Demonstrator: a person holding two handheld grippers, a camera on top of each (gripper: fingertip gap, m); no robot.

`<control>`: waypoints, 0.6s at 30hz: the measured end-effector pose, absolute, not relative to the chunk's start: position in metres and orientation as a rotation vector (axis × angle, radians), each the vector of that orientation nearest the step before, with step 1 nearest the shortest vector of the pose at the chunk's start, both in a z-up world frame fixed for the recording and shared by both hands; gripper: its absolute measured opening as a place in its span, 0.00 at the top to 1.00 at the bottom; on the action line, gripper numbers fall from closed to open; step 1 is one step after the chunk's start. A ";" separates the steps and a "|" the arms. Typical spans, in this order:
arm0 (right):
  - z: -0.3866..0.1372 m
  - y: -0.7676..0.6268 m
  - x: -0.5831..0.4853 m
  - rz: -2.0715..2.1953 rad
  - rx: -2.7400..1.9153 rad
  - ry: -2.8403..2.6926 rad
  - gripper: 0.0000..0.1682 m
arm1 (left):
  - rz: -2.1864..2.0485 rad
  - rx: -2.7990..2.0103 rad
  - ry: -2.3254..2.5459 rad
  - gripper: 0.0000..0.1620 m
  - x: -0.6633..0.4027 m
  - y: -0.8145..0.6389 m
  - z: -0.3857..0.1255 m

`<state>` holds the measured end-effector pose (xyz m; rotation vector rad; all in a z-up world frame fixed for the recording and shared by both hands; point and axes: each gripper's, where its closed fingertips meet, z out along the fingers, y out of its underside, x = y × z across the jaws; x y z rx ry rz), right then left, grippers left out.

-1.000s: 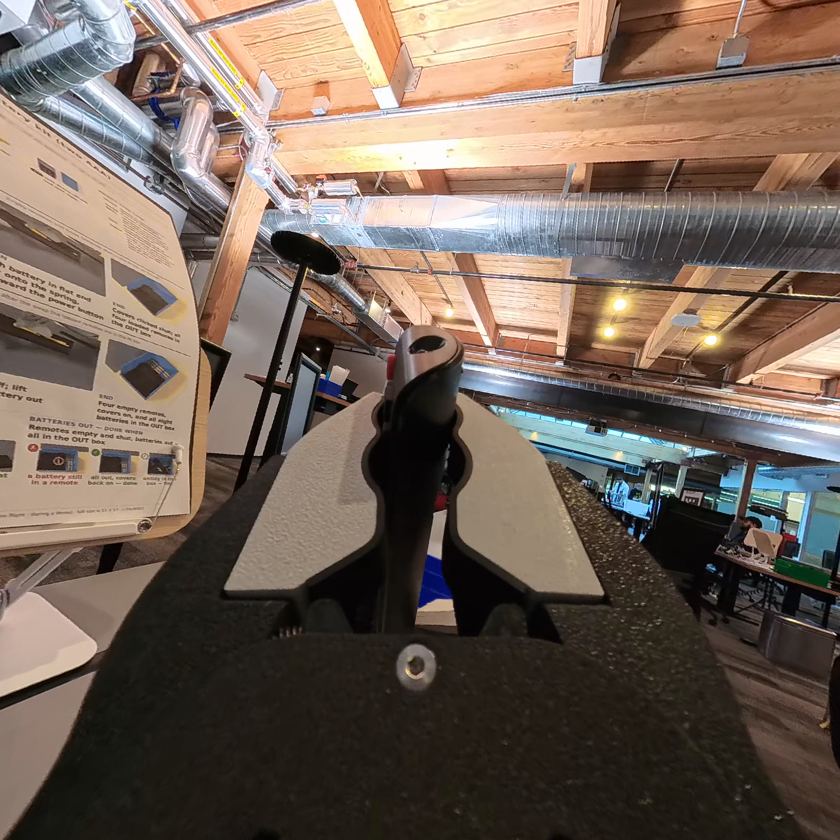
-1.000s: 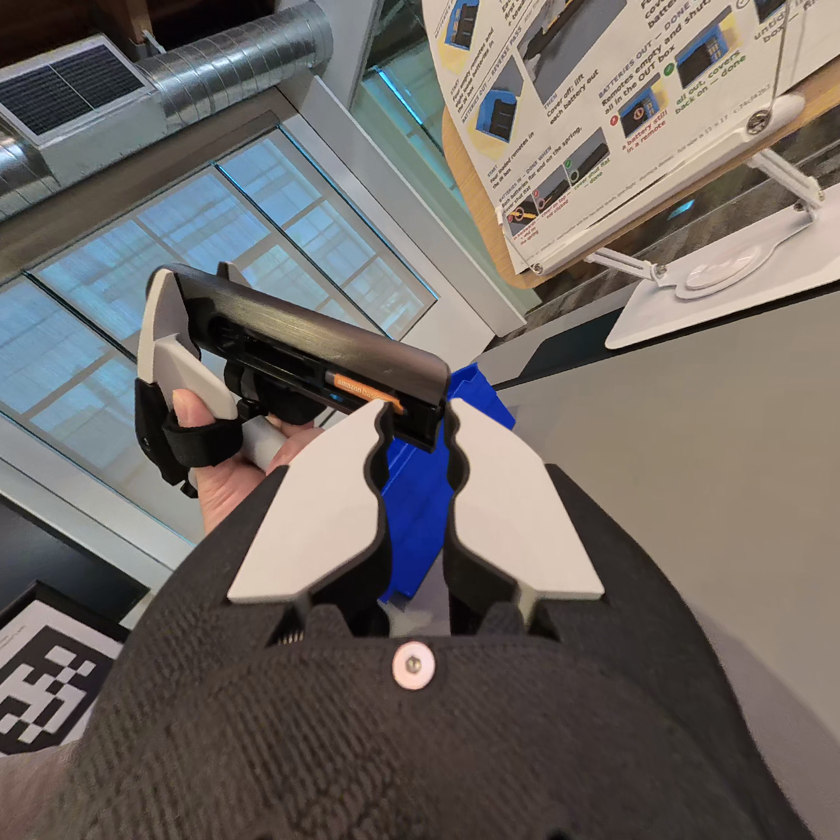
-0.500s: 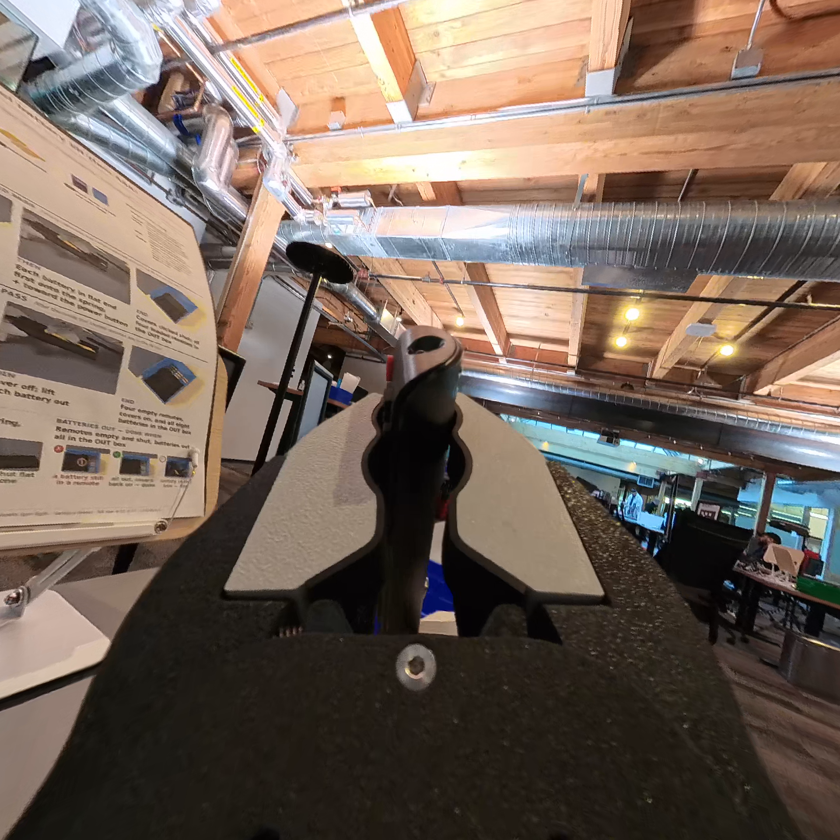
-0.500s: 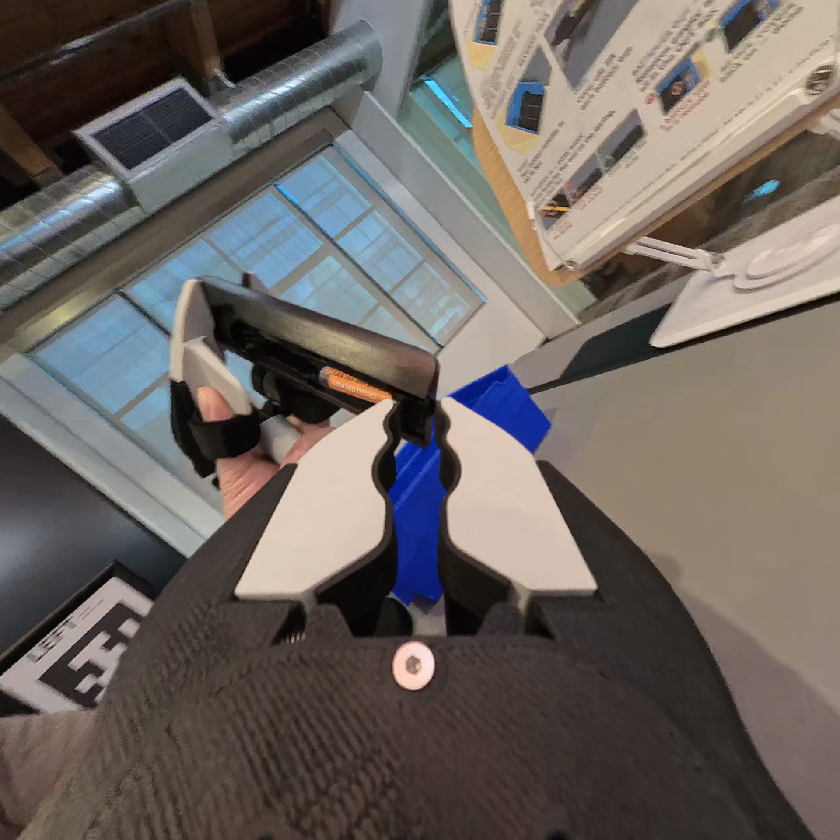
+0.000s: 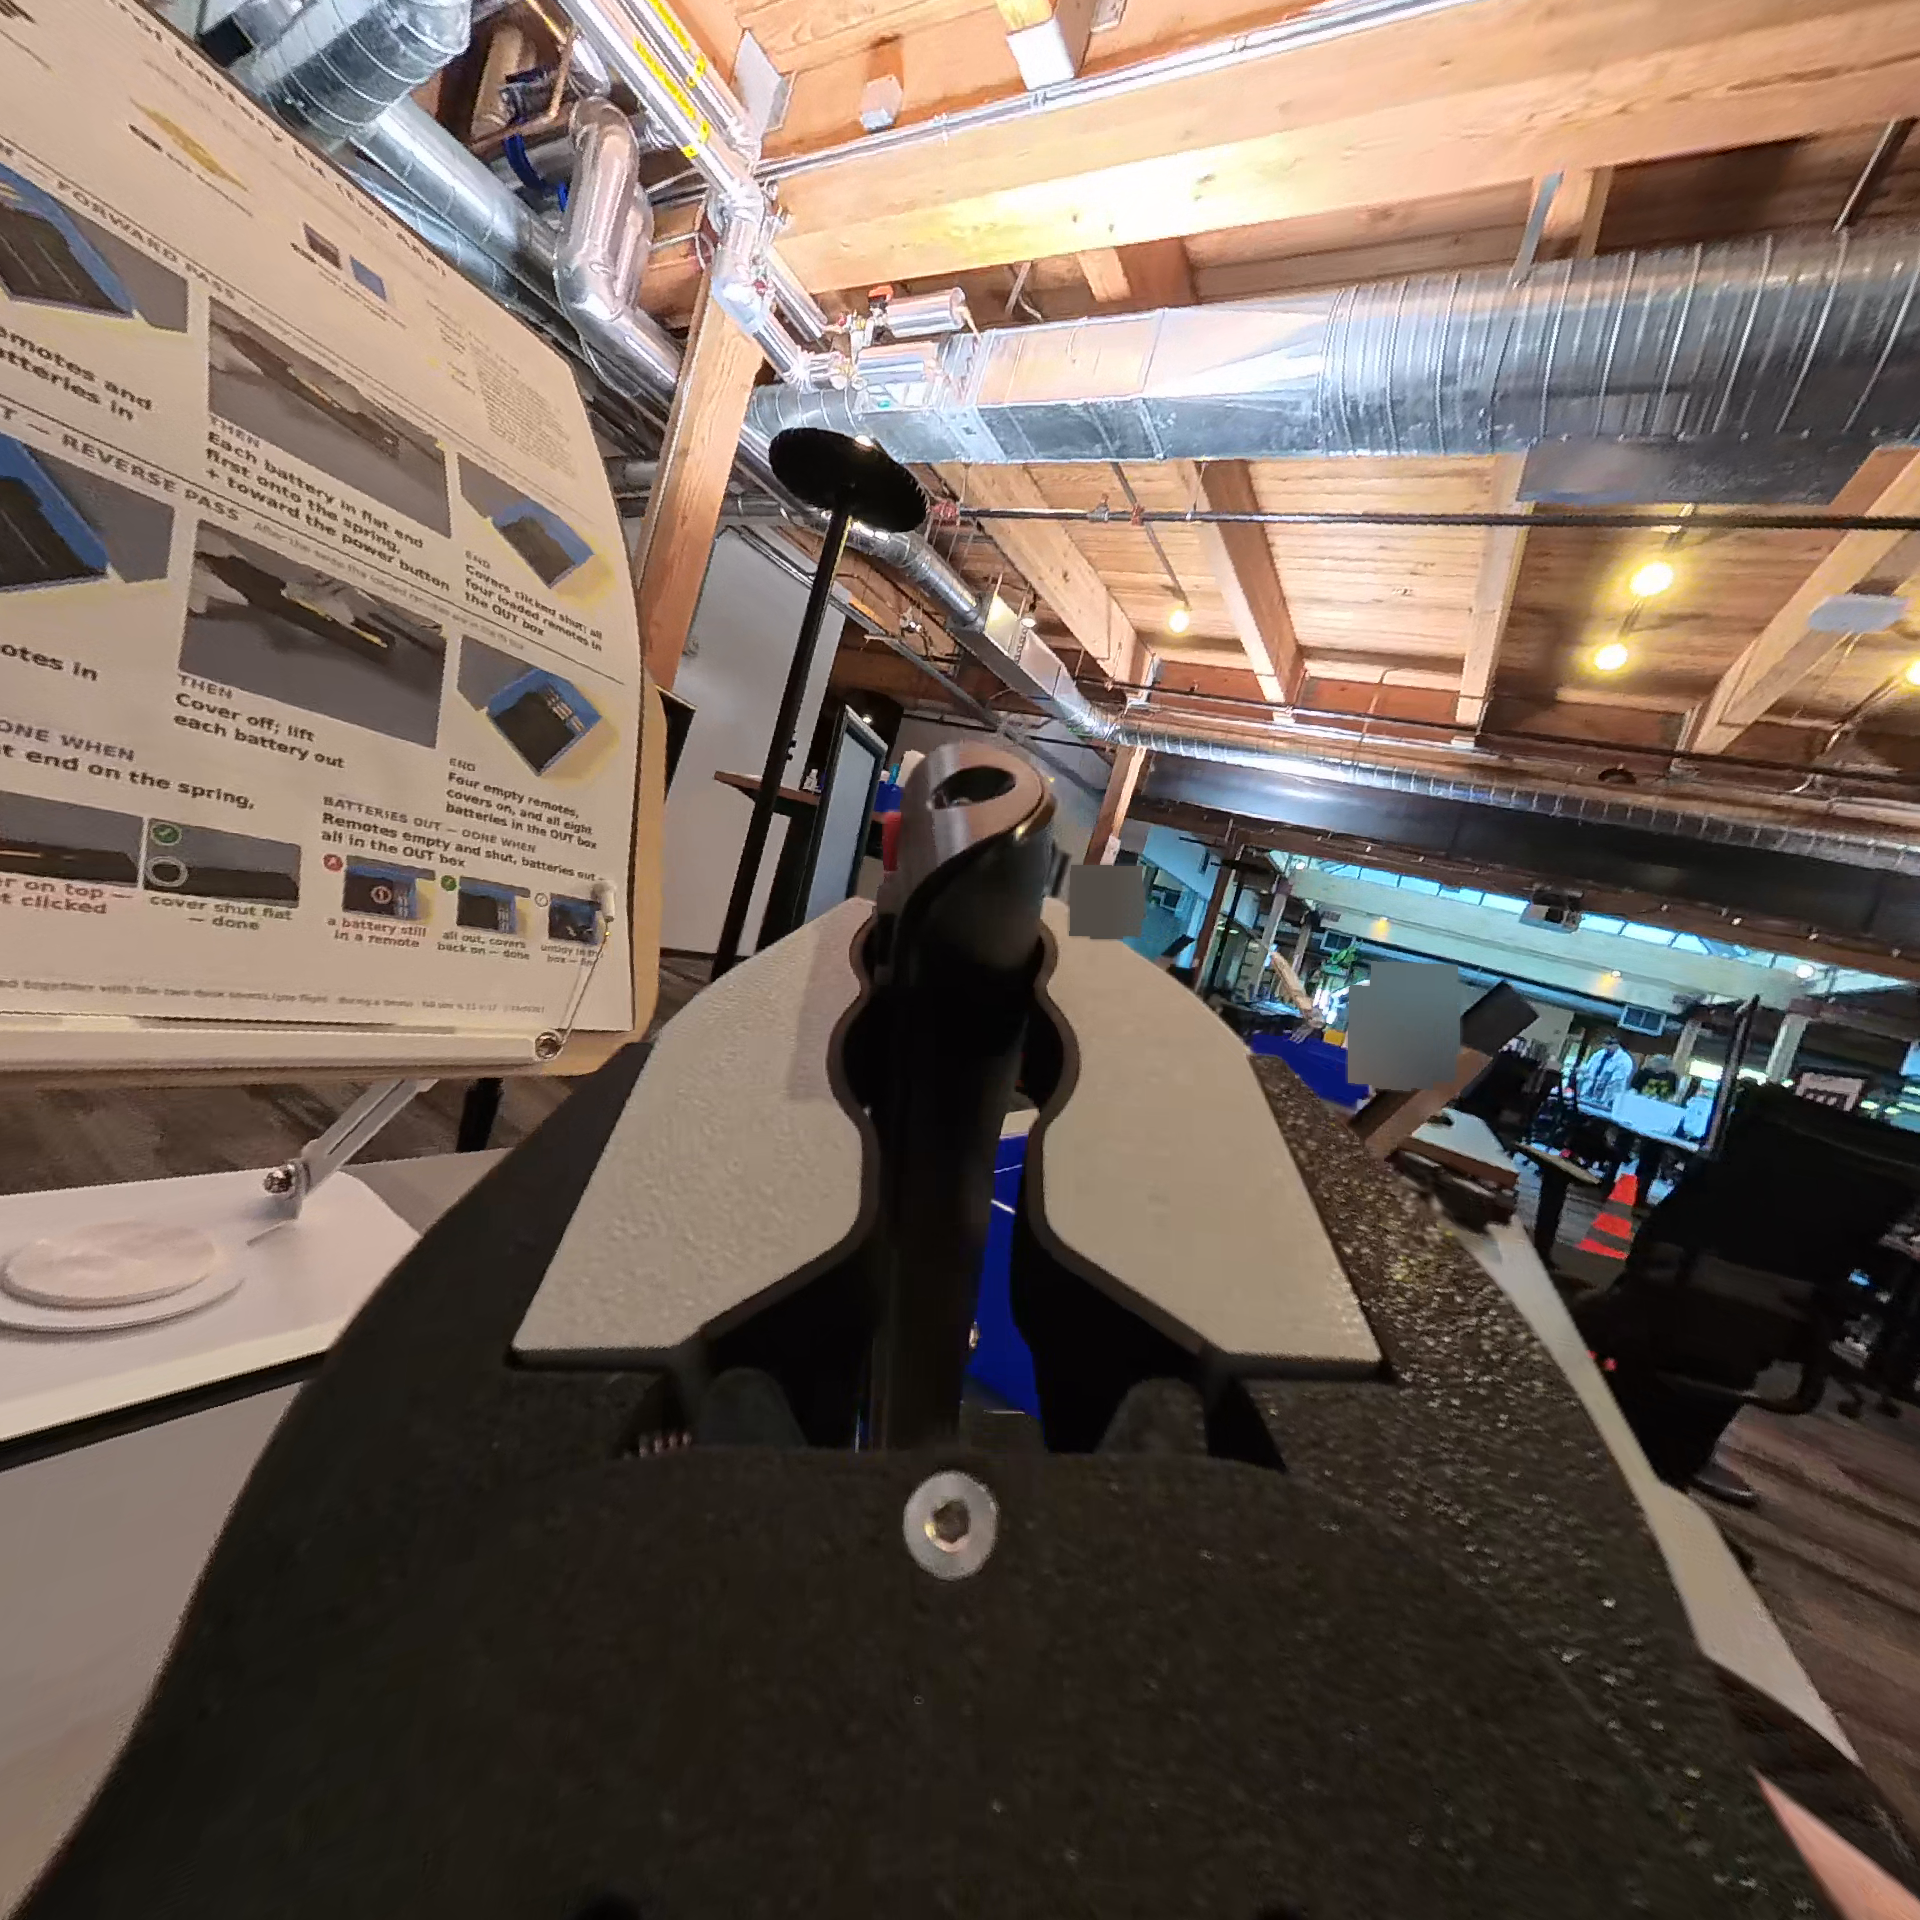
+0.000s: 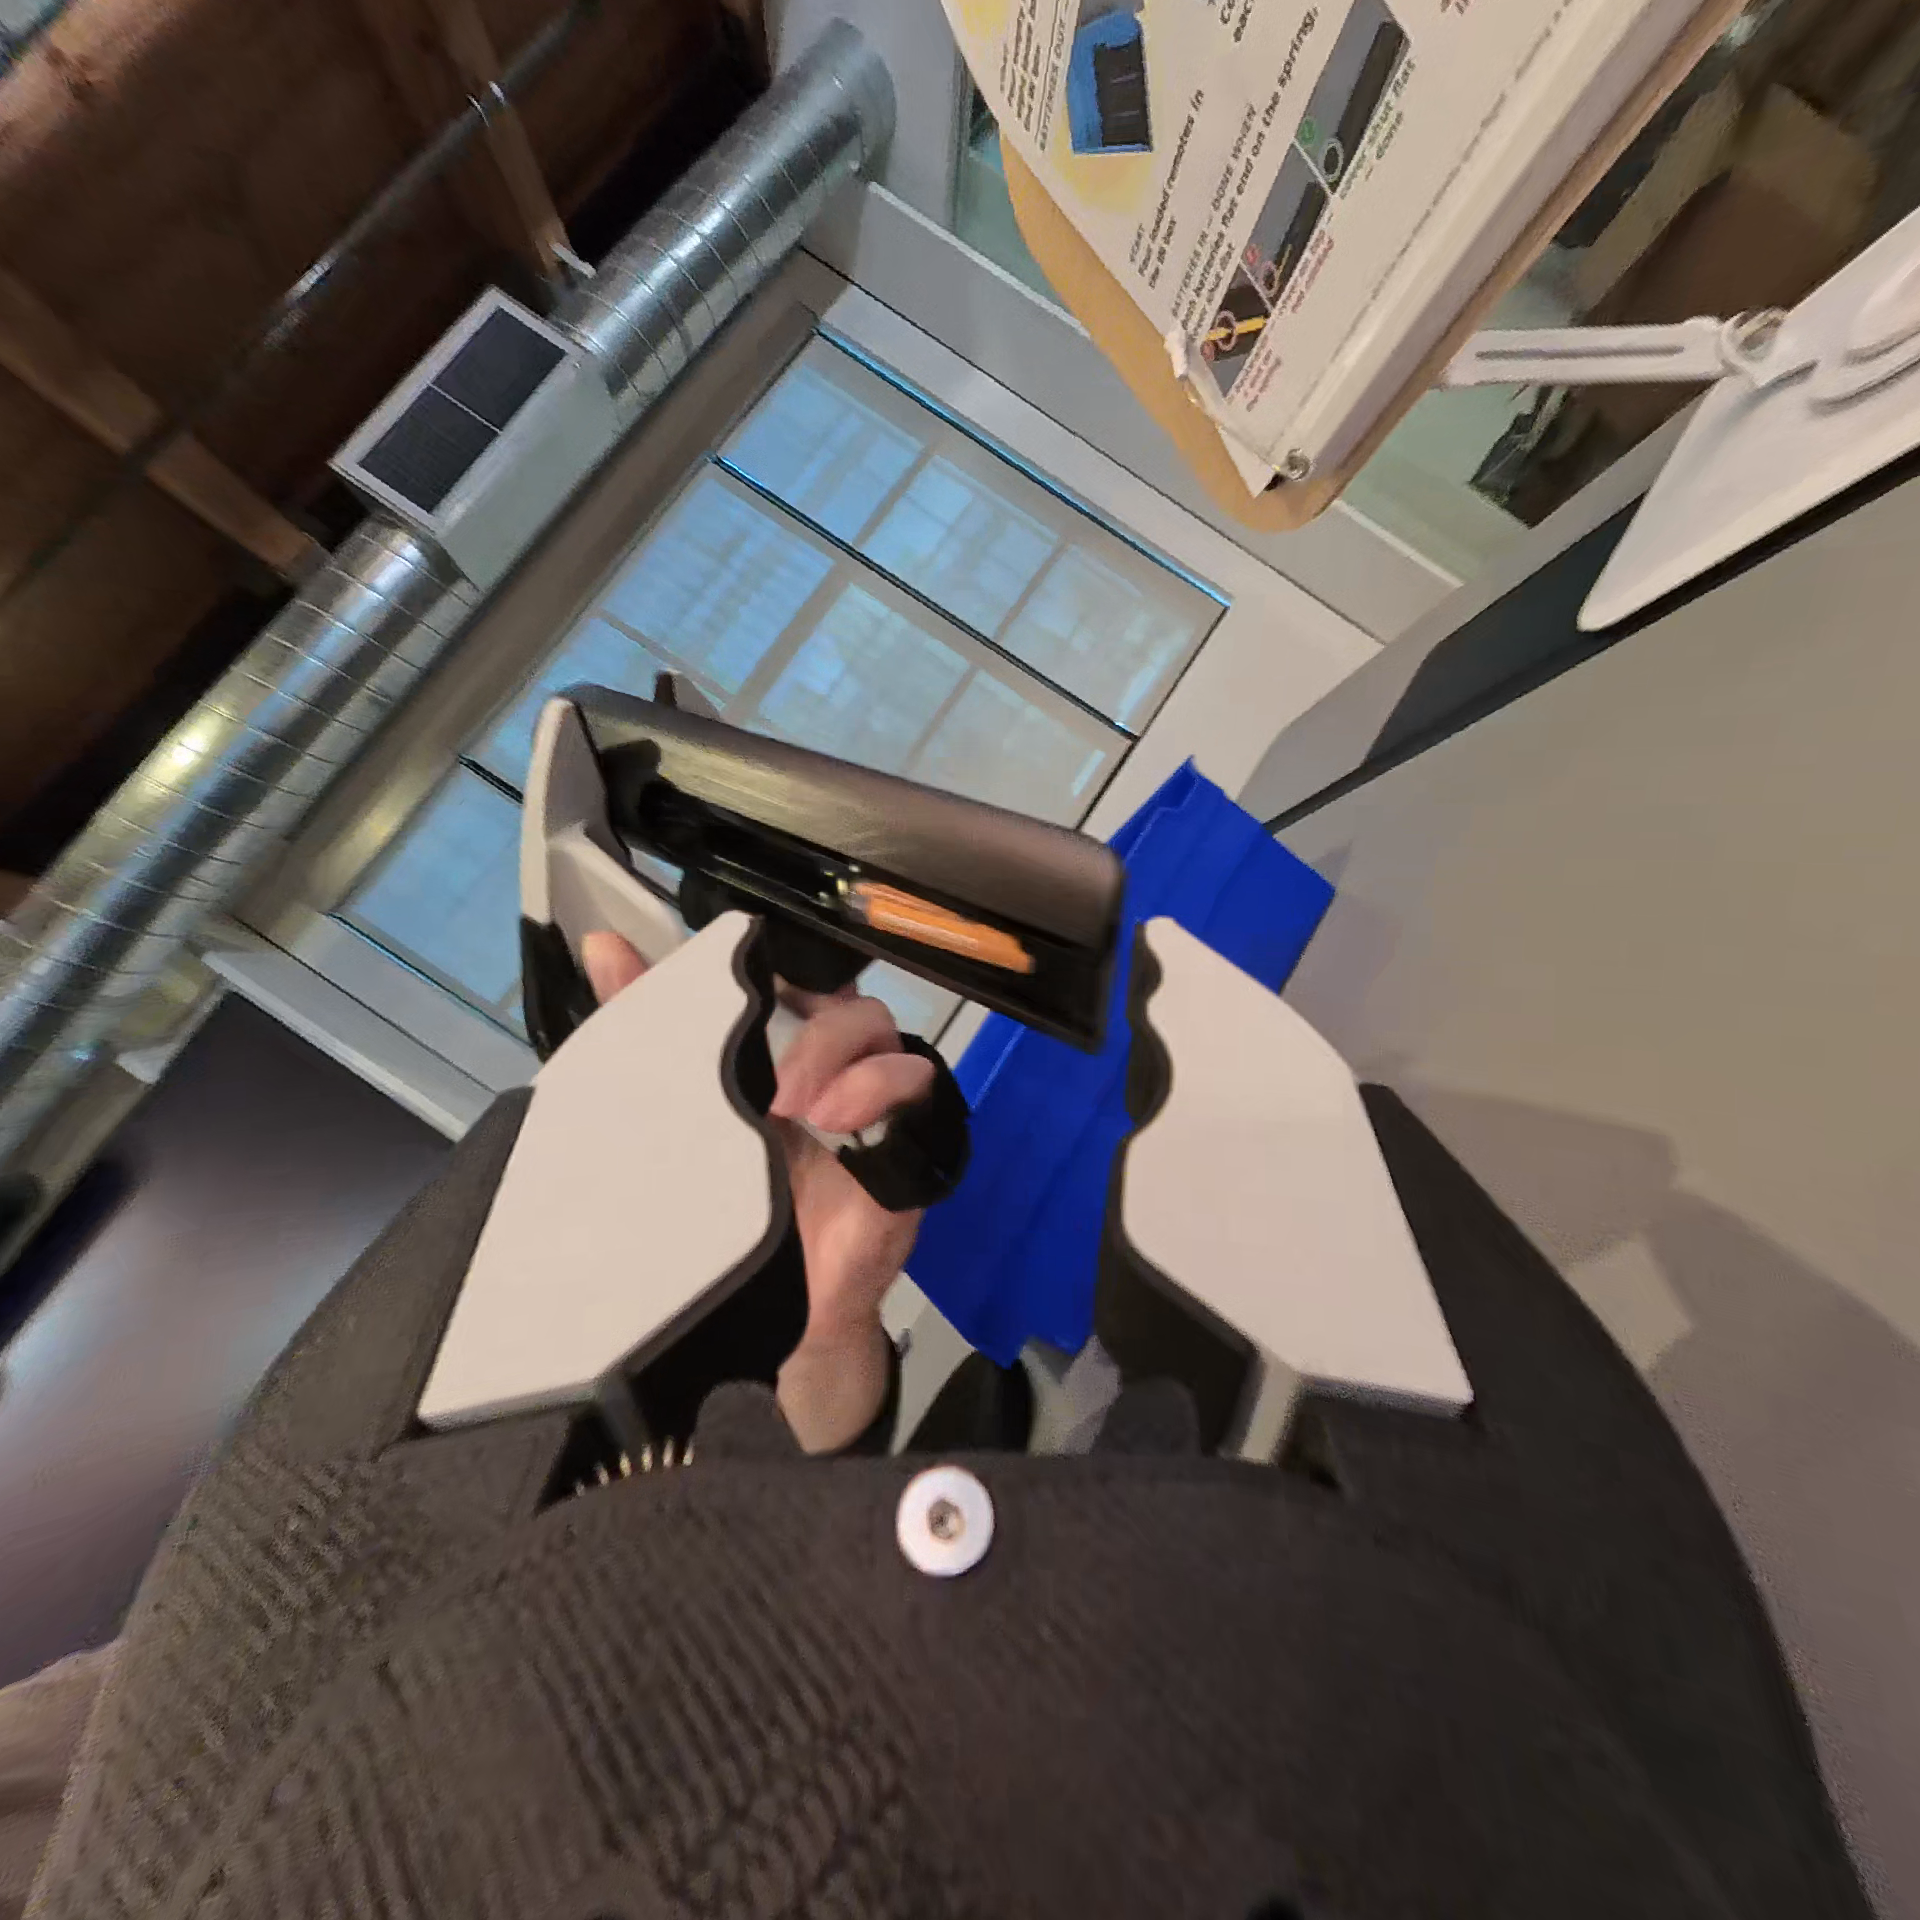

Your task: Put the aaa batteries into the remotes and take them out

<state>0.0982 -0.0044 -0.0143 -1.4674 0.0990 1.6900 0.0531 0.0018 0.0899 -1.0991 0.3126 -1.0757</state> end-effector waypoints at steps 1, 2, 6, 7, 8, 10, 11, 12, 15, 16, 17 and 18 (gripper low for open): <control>-0.016 -0.003 0.095 1.678 -1.503 0.096 0.60 | -1.054 -1.100 0.324 0.86 0.055 0.002 0.088; -0.020 -0.002 0.093 1.647 -1.543 0.085 0.60 | -1.030 -1.103 0.339 0.86 0.056 0.002 0.087; -0.025 0.002 0.091 1.593 -1.597 0.100 0.60 | -0.971 -1.106 0.376 0.86 0.062 0.000 0.085; -0.026 0.004 0.092 1.587 -1.599 0.122 0.61 | -0.964 -1.108 0.379 0.85 0.064 -0.001 0.084; -0.027 0.005 0.093 1.577 -1.600 0.137 0.63 | -0.957 -1.105 0.381 0.86 0.065 -0.002 0.084; -0.032 0.007 0.092 1.558 -1.628 0.138 0.64 | -0.929 -1.117 0.409 0.86 0.071 -0.004 0.081; -0.034 0.007 0.092 1.552 -1.640 0.137 0.65 | -0.919 -1.118 0.415 0.86 0.073 -0.005 0.080; -0.036 0.008 0.091 1.544 -1.649 0.138 0.65 | -0.912 -1.118 0.421 0.86 0.075 -0.005 0.080; -0.036 0.008 0.092 1.545 -1.652 0.133 0.64 | -0.890 -1.117 0.438 0.85 0.078 -0.008 0.079; -0.035 0.008 0.092 1.550 -1.651 0.132 0.64 | -0.898 -1.120 0.439 0.86 0.079 -0.008 0.080; -0.035 0.007 0.092 1.549 -1.653 0.123 0.64 | -0.910 -1.122 0.436 0.86 0.079 -0.008 0.080; -0.033 0.007 0.093 1.543 -1.651 0.109 0.64 | -0.921 -1.122 0.431 0.86 0.078 -0.008 0.081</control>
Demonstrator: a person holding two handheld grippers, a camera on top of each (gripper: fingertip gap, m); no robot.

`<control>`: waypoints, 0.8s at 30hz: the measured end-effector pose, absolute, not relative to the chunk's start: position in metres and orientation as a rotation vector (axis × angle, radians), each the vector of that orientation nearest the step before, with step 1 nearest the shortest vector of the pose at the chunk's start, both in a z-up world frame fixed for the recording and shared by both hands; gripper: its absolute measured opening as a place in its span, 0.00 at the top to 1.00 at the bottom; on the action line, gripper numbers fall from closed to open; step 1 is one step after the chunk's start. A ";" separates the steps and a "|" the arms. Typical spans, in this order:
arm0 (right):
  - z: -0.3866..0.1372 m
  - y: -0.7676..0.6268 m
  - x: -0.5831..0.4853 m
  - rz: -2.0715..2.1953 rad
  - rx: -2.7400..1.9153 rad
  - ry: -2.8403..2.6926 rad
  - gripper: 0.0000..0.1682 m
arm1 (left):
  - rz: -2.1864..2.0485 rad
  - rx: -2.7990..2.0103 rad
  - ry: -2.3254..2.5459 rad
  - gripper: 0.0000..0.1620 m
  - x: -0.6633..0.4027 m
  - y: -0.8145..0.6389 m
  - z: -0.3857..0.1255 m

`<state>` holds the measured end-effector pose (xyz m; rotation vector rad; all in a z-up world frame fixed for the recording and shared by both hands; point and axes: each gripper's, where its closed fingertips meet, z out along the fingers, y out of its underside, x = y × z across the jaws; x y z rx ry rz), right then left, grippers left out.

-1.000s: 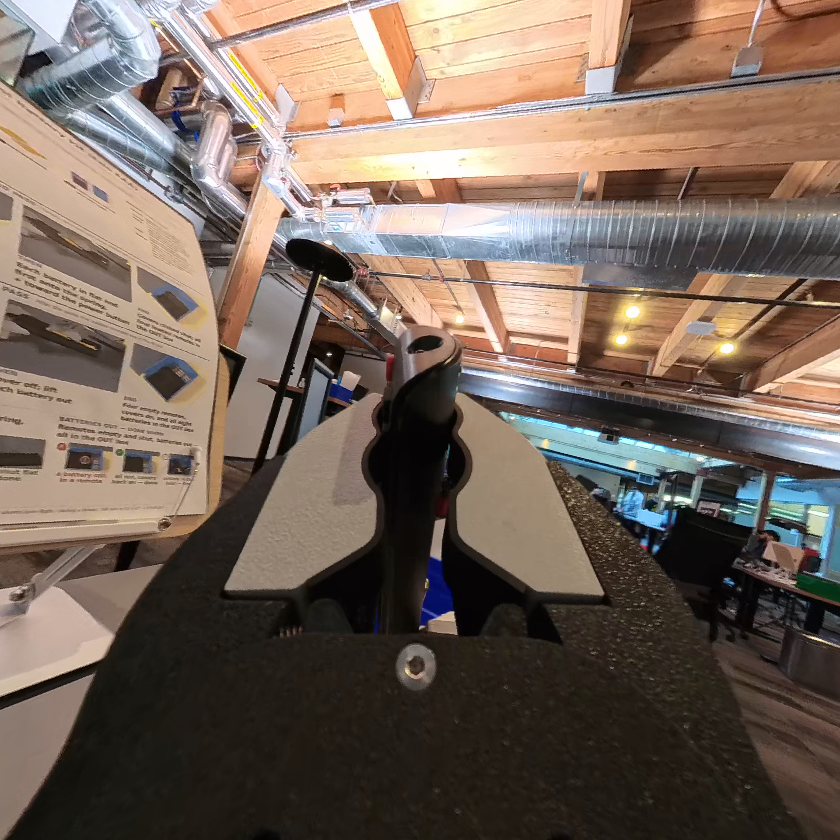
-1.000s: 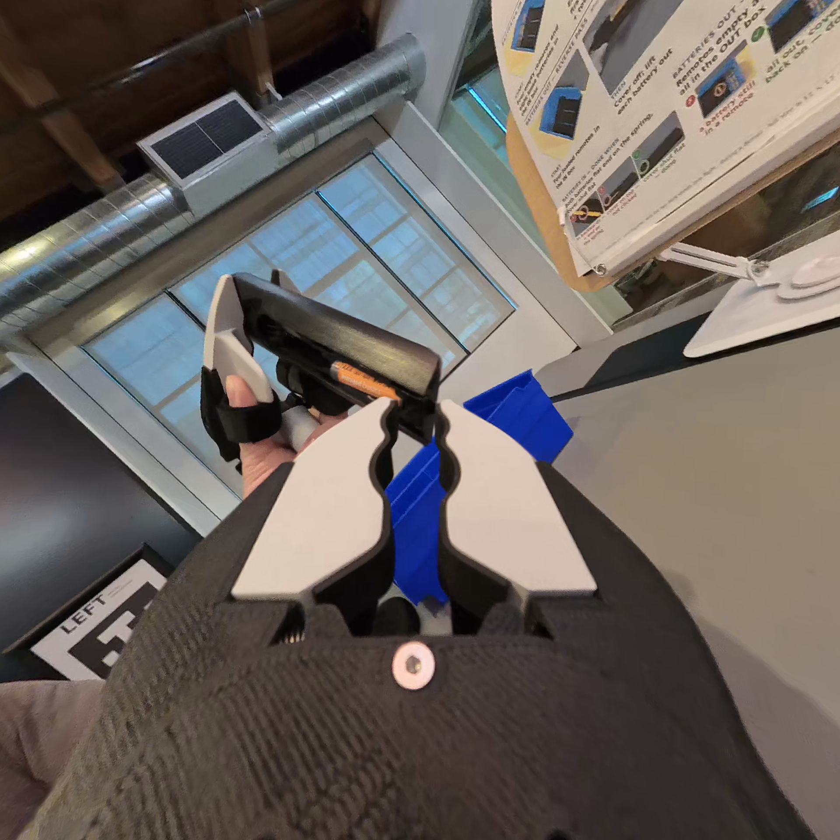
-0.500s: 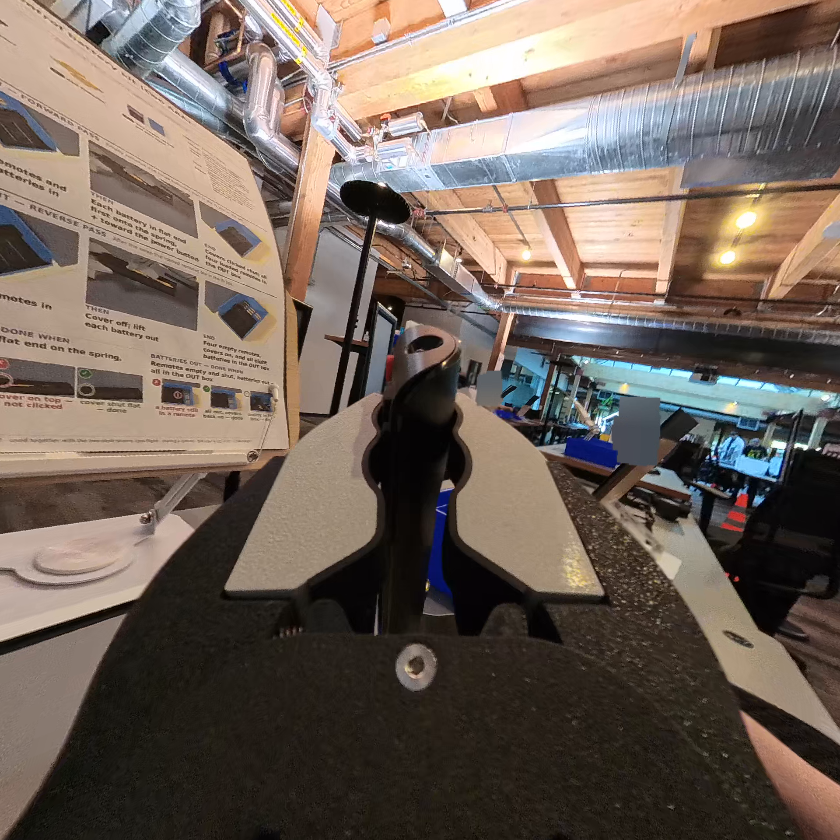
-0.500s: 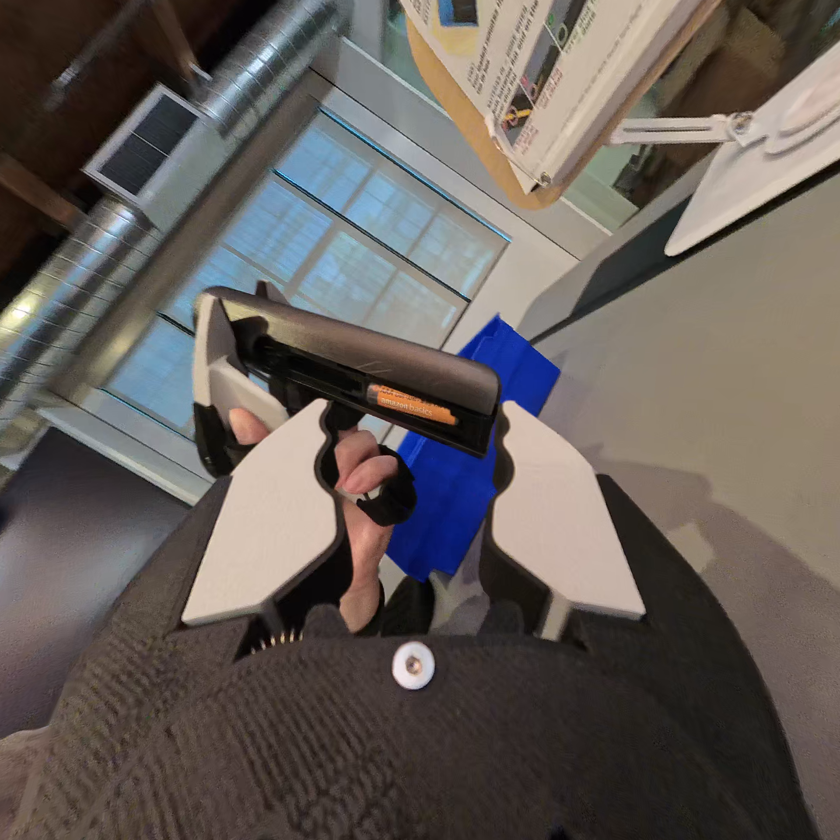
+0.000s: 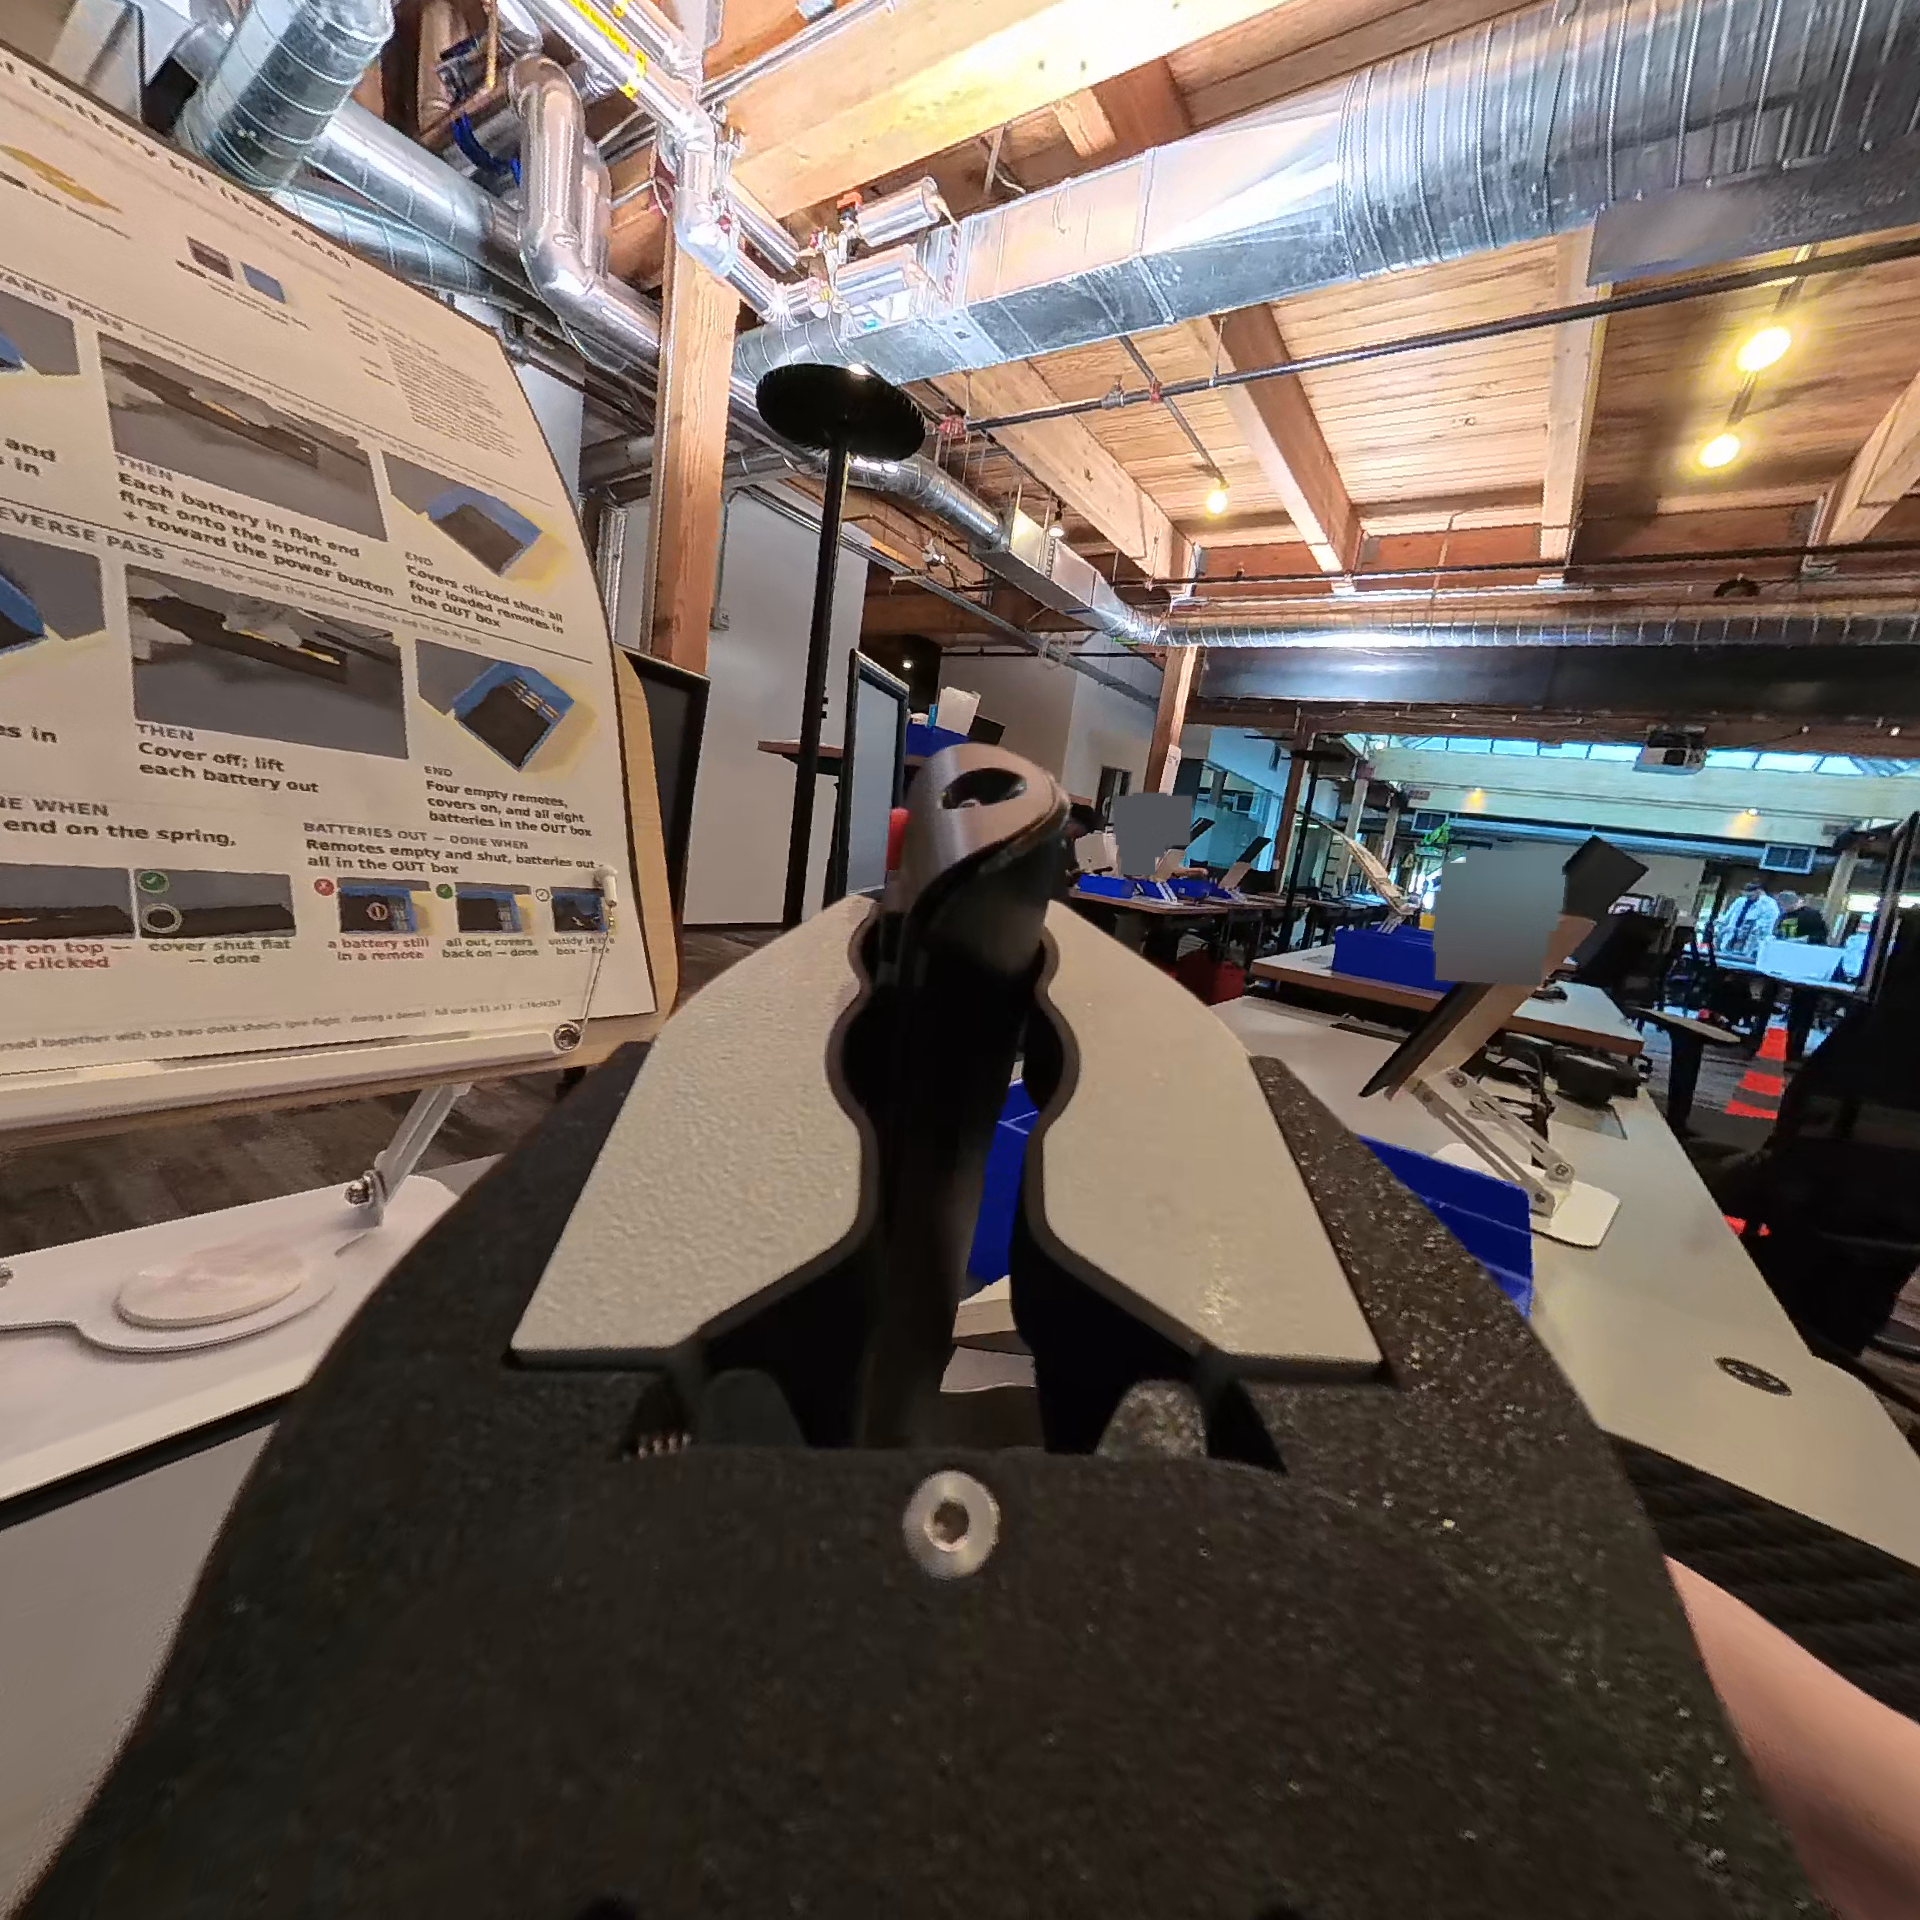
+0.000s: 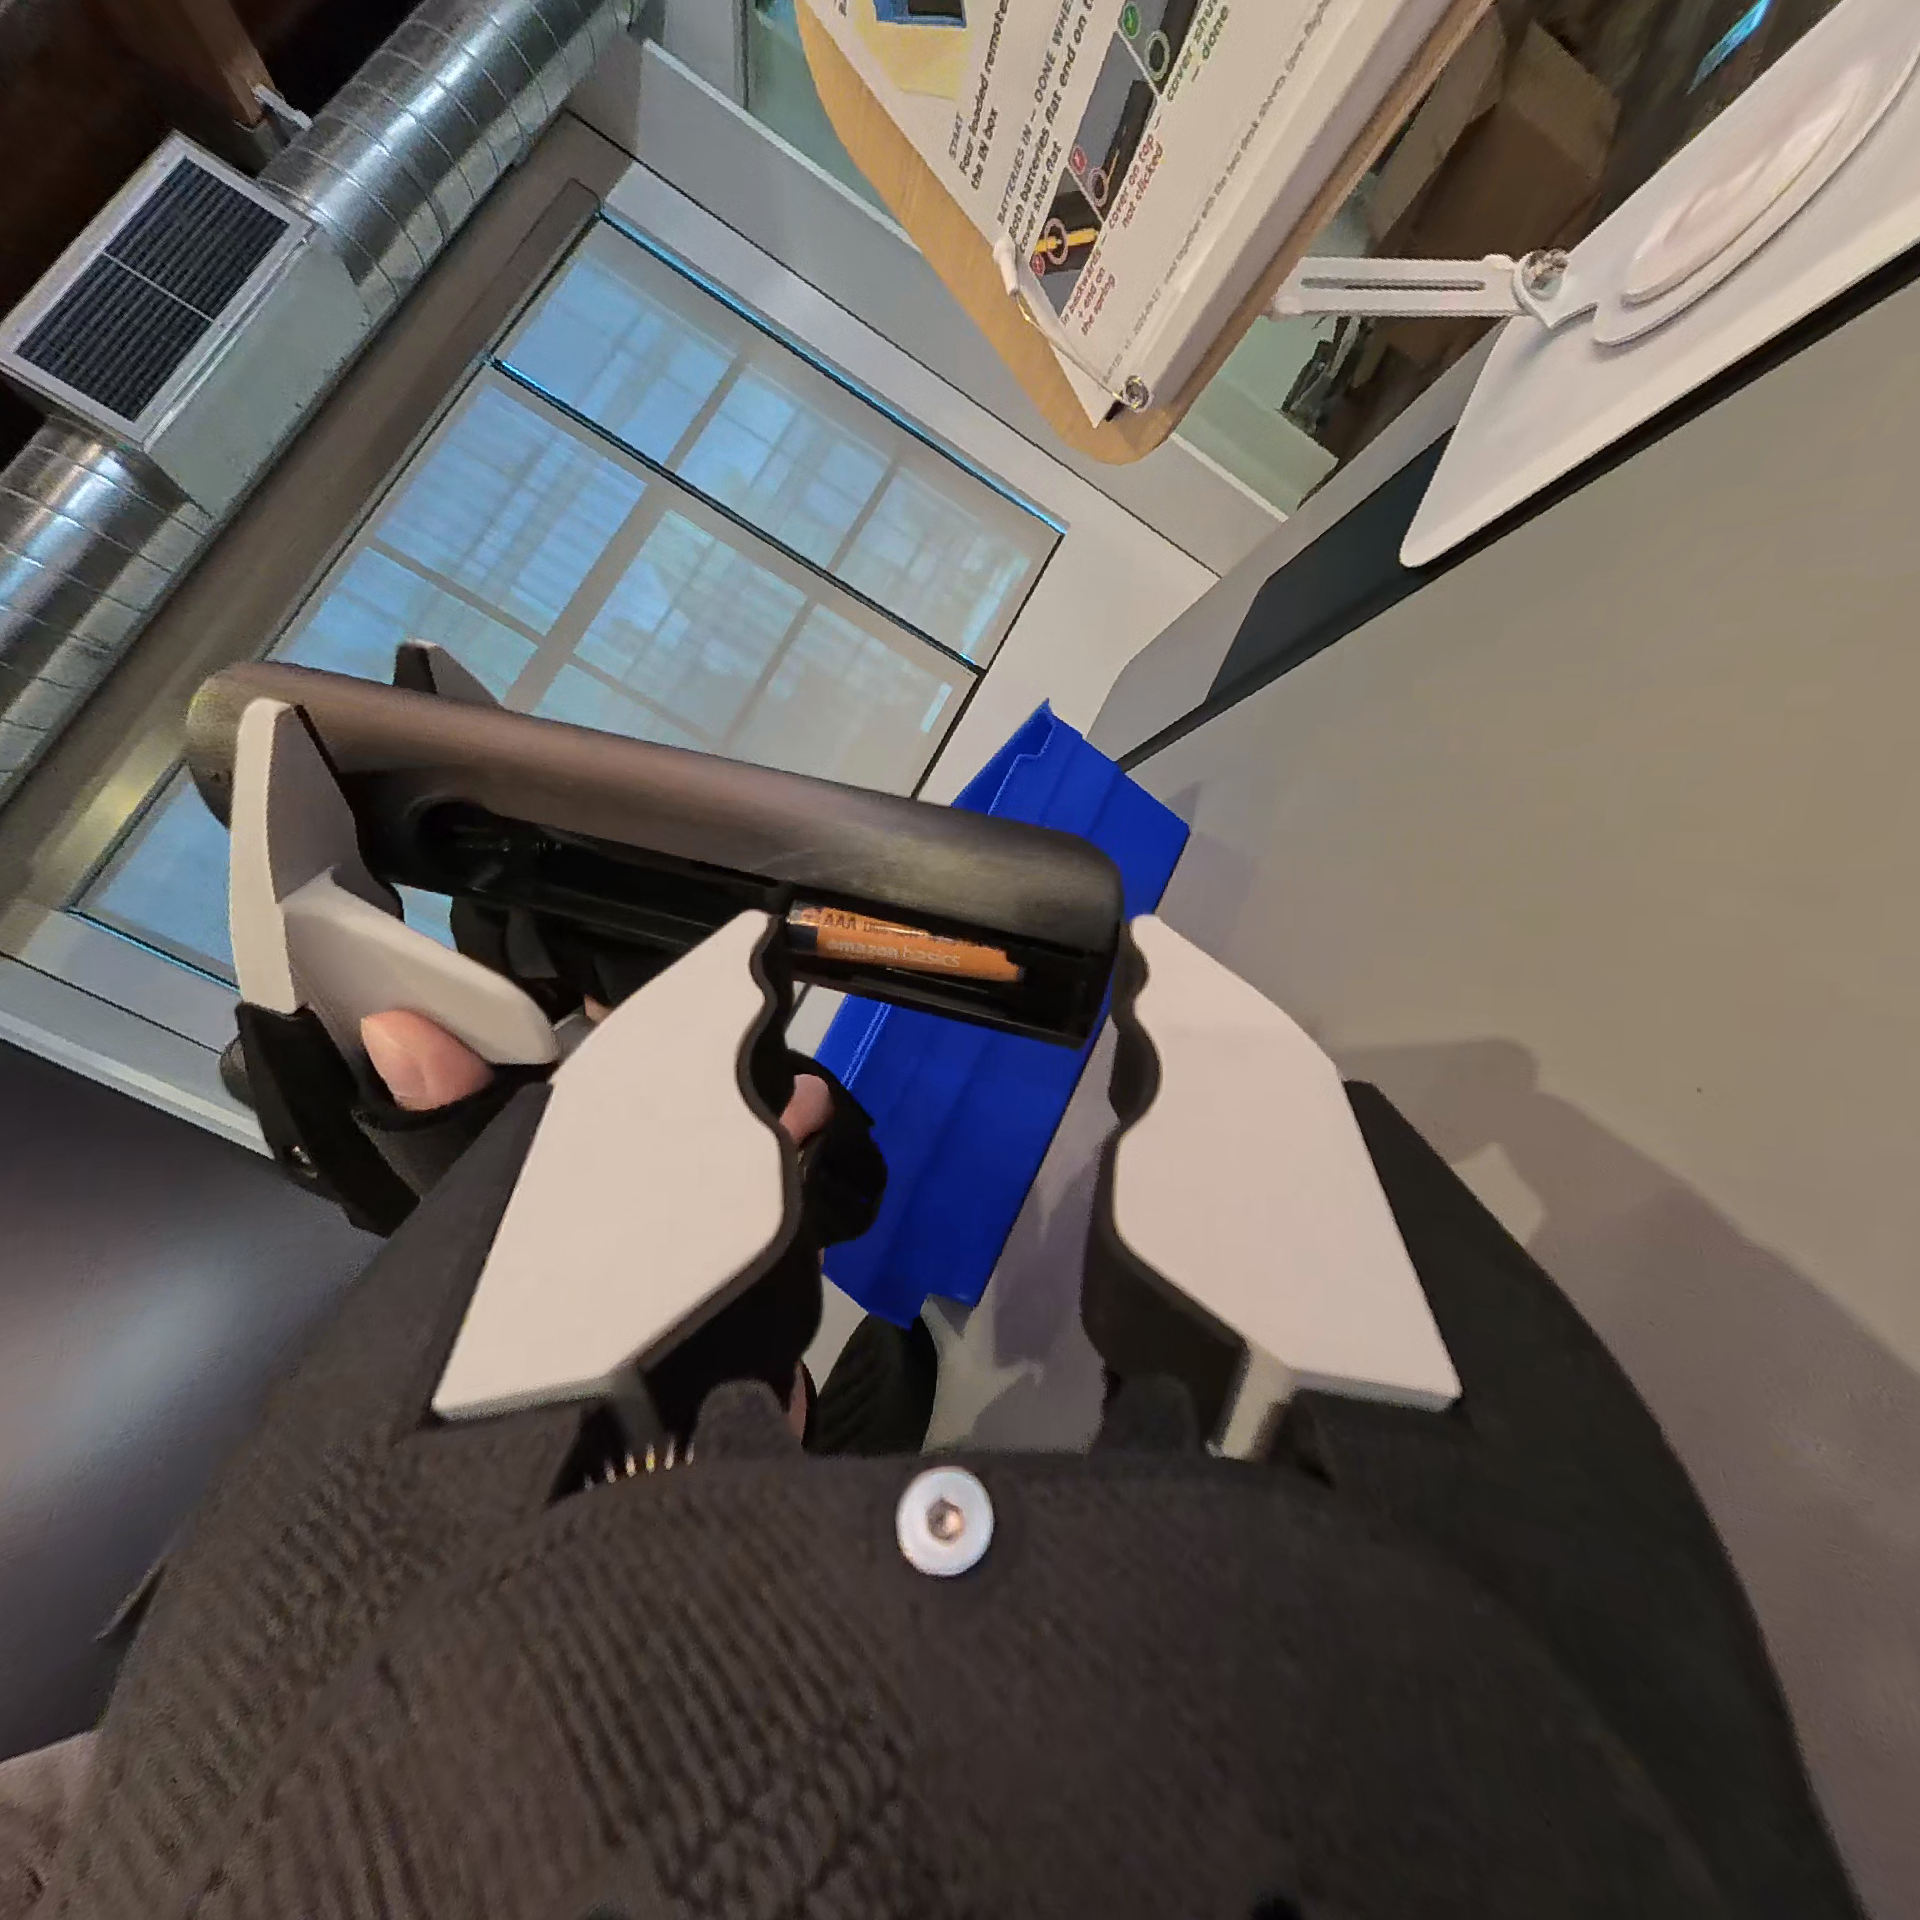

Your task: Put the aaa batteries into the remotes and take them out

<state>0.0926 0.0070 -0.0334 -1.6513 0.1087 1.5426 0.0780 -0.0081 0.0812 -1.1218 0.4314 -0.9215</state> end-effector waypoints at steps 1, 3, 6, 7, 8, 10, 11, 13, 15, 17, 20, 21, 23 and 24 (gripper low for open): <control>-0.031 0.006 0.094 1.540 -1.638 0.094 0.65 | -0.943 -1.114 0.418 0.85 0.076 -0.008 0.083; -0.026 0.003 0.096 1.593 -1.615 0.061 0.66 | -0.991 -1.120 0.378 0.85 0.070 -0.005 0.087; -0.021 -0.008 0.097 1.807 -1.565 0.021 0.68 | -1.091 -1.144 0.272 0.86 0.052 0.006 0.090; -0.021 -0.010 0.101 1.844 -1.565 0.028 0.70 | -1.147 -1.155 0.238 0.85 0.047 0.010 0.089; -0.023 -0.013 0.107 1.826 -1.577 0.027 0.79 | -1.198 -1.138 0.179 0.85 0.039 0.013 0.092; -0.042 -0.030 0.117 1.666 -1.746 -0.048 0.77 | -1.196 -1.151 0.135 0.86 0.026 0.020 0.092; -0.055 -0.049 0.125 1.543 -1.882 -0.109 0.76 | -1.179 -1.150 0.132 0.85 0.021 0.022 0.094; -0.068 -0.104 0.153 1.279 -2.073 -0.261 0.69 | -1.165 -1.135 0.130 0.86 0.015 0.022 0.101; -0.071 -0.160 0.204 0.952 -2.159 -0.353 0.70 | -1.169 -1.131 0.145 0.86 0.014 0.020 0.107; -0.072 -0.205 0.270 0.612 -2.182 -0.229 0.74 | -1.171 -1.129 0.158 0.85 0.016 0.016 0.110; -0.086 -0.276 0.332 0.420 -2.170 0.172 0.92 | -1.171 -1.134 0.183 0.85 0.027 0.008 0.109; -0.096 -0.294 0.339 0.362 -2.150 0.244 0.94 | -1.169 -1.129 0.198 0.85 0.032 0.005 0.109; -0.121 -0.313 0.337 0.292 -2.169 0.284 0.91 | -1.157 -1.135 0.248 0.85 0.044 0.000 0.108; -0.131 -0.313 0.333 0.280 -2.185 0.285 0.89 | -1.161 -1.140 0.260 0.85 0.049 -0.002 0.107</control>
